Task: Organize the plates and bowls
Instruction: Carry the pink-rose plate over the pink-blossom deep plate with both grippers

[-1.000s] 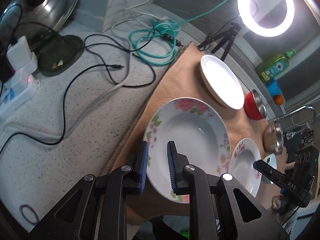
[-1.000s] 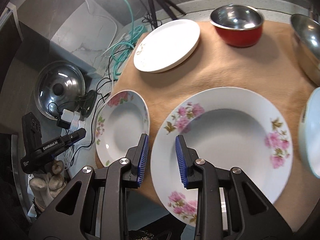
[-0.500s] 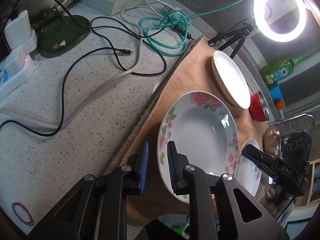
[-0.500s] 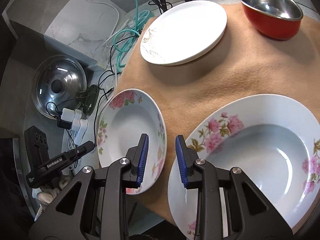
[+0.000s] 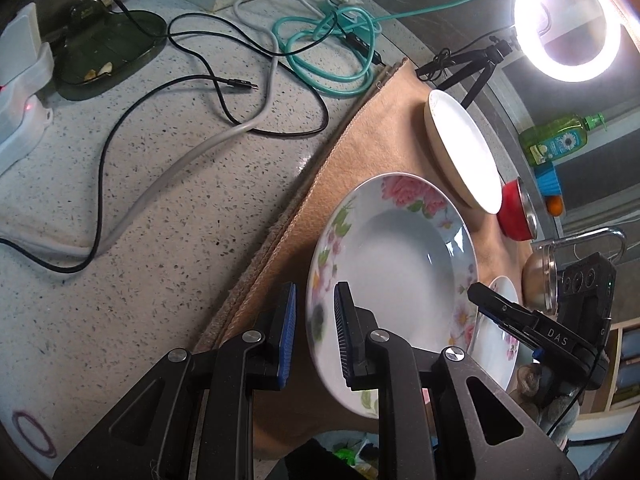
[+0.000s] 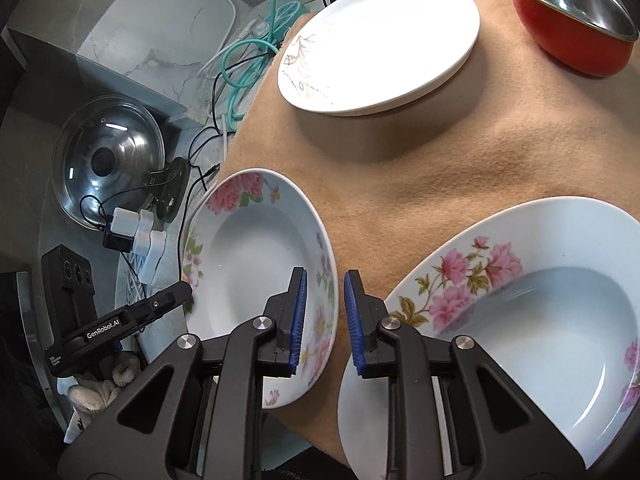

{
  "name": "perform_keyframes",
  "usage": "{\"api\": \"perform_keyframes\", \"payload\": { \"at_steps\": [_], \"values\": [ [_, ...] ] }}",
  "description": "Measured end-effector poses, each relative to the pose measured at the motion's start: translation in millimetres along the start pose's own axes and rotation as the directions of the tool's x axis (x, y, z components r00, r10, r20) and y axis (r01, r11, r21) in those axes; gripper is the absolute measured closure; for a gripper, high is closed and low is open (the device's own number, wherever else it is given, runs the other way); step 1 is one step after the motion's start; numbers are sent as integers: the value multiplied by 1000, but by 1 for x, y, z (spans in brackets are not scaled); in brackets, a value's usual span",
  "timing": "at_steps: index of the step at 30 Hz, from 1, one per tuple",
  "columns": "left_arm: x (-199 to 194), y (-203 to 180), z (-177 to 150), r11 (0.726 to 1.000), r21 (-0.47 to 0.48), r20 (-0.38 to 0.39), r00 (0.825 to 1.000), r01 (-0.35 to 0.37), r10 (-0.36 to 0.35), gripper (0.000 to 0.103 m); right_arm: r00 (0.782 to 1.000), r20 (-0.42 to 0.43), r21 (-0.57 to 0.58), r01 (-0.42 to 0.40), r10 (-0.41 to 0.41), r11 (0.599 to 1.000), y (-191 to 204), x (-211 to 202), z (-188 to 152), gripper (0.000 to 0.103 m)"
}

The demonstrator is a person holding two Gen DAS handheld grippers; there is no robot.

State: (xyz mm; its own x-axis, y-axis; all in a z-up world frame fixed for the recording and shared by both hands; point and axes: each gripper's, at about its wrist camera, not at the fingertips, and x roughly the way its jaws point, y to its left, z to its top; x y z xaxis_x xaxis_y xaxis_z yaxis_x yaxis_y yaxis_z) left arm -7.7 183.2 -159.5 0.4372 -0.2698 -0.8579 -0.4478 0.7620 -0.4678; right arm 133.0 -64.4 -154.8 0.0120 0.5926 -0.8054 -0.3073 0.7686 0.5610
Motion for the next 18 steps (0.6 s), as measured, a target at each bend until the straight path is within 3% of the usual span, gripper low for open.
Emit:
{"api": "perform_keyframes", "payload": {
  "at_steps": [3,8,18],
  "values": [
    [2,-2,0,1000,6,-6,1000,-2,2,92,1000,-12,8,-8,8,1000,-2,4,2,89],
    [2,-4,0,1000,24,-4,1000,-20,21,93,1000,-17,6,-2,3,1000,-2,5,1,94],
    [2,-11,0,995,70,13,998,-66,65,93,1000,-12,-18,17,-17,1000,2,3,0,94]
  ]
}}
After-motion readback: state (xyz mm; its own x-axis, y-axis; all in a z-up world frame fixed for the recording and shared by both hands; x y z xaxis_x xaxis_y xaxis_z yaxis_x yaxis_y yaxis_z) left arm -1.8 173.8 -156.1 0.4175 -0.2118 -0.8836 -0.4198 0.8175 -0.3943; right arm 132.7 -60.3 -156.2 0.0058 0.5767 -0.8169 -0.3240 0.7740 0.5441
